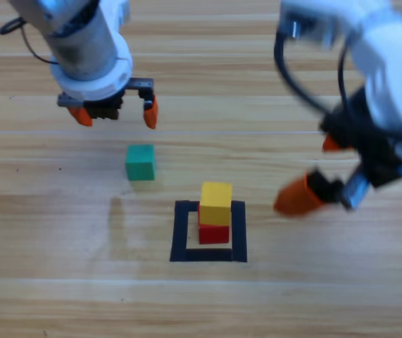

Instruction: Stack the blocks in the rectangular block: red at the bottom, yellow in the middle, green on top

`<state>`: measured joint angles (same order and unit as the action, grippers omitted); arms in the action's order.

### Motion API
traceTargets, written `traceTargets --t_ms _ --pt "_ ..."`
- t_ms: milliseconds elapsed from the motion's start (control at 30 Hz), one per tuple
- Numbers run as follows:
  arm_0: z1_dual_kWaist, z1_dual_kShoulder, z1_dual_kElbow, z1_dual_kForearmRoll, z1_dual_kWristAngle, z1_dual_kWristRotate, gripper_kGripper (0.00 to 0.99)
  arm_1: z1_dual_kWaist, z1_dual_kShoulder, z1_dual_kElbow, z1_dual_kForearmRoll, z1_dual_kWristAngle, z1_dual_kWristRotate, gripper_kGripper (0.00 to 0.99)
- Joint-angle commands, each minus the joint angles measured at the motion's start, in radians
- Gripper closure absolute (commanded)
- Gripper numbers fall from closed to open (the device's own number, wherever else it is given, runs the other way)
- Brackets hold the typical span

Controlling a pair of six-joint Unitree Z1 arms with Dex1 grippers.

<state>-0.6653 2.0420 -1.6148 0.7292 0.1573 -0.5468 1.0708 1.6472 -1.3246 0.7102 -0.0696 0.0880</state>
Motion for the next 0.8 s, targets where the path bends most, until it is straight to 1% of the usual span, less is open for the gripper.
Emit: traceTargets --t_ms 33,67,133,233,300,467,567,733,800 --pt "0.006 0.112 -0.022 -0.014 -0.001 -0.048 0.005 -0.025 -0.07 0.077 -0.049 0.109 -0.062 0.002" --pt "0.0 0.121 -0.027 -0.014 -0.001 -0.056 0.005 -0.025 -0.07 0.084 -0.055 0.134 -0.076 0.002" --pt "-0.01 0.136 -0.034 -0.014 0.001 -0.068 0.013 -0.025 -0.07 0.101 -0.071 0.152 -0.091 0.002" --pt "-0.023 0.155 -0.043 -0.014 0.001 -0.084 0.017 -0.025 -0.072 0.117 -0.08 0.209 -0.119 0.002" --pt "-0.033 0.167 -0.051 -0.014 0.002 -0.093 0.017 -0.025 -0.084 0.12 -0.081 0.223 -0.123 0.002" --pt "-0.05 0.195 -0.066 -0.014 0.004 -0.117 0.019 -0.025 -0.152 0.142 -0.09 0.214 -0.123 0.002" --pt "-0.056 0.207 -0.066 -0.016 0.008 -0.13 0.019 -0.025 -0.181 0.162 -0.106 0.189 -0.123 0.002" --pt "-0.062 0.237 -0.065 -0.017 0.011 -0.142 0.033 -0.025 -0.188 0.168 -0.113 0.186 -0.122 0.001" --pt "-0.063 0.247 -0.063 -0.019 0.011 -0.143 0.06 -0.025 -0.187 0.168 -0.113 0.186 -0.12 0.001"
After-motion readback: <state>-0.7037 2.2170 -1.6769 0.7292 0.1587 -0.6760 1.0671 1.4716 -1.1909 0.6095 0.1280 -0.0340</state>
